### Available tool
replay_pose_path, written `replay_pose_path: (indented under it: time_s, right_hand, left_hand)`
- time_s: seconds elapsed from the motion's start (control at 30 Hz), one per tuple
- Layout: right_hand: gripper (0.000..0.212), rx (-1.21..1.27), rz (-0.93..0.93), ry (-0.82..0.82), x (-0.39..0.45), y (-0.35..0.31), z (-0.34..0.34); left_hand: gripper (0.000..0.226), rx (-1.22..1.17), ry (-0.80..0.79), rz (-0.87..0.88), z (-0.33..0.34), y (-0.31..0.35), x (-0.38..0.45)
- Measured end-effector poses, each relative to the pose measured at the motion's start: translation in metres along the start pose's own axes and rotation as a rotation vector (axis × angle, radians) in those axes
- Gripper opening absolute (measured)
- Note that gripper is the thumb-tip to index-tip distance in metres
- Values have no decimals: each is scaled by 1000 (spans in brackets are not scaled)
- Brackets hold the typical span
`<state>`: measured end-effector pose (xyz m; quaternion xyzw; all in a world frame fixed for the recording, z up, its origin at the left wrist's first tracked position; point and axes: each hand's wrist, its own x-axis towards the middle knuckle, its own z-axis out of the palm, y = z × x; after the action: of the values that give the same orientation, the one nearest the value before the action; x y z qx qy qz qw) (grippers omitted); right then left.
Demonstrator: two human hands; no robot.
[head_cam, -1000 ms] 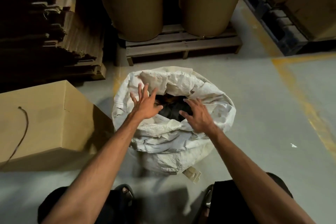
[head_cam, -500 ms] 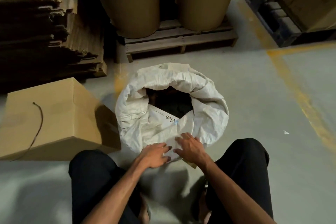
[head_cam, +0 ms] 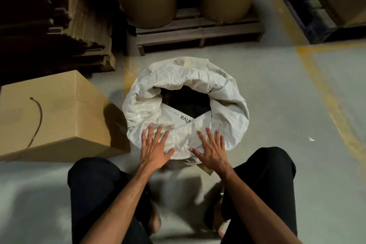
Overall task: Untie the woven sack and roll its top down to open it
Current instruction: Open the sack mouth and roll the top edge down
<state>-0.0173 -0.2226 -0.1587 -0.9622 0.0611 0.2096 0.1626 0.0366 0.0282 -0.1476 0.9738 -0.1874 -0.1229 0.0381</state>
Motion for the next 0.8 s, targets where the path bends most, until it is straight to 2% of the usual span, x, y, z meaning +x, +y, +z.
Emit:
replay_pose_path:
  time_s: [0.07,0.2,0.27,0.4,0.5,0.8]
  right_hand:
    - [89,19,7,40,3,1,-10]
    - [82,50,18,223,20,4,-47]
    - [81,36,35,262,38,16,-67]
    - [87,-48,99,236,79,42,-100]
    - [84,-130,131,175,96,54,-113]
    - [83,-175,106,178,113,58,-124]
  left_hand:
    - [76,-39,50,-16,-8,-2,4]
    - [68,-197,193,39,-48,0,32]
    - [73,-187,242,43,-72,-3,56]
    - [78,-68,211,-21,-103,-23,116]
    - [81,-55,148,-82,-110,-36,144]
    - [84,-29,147,-85,-109,-42,155]
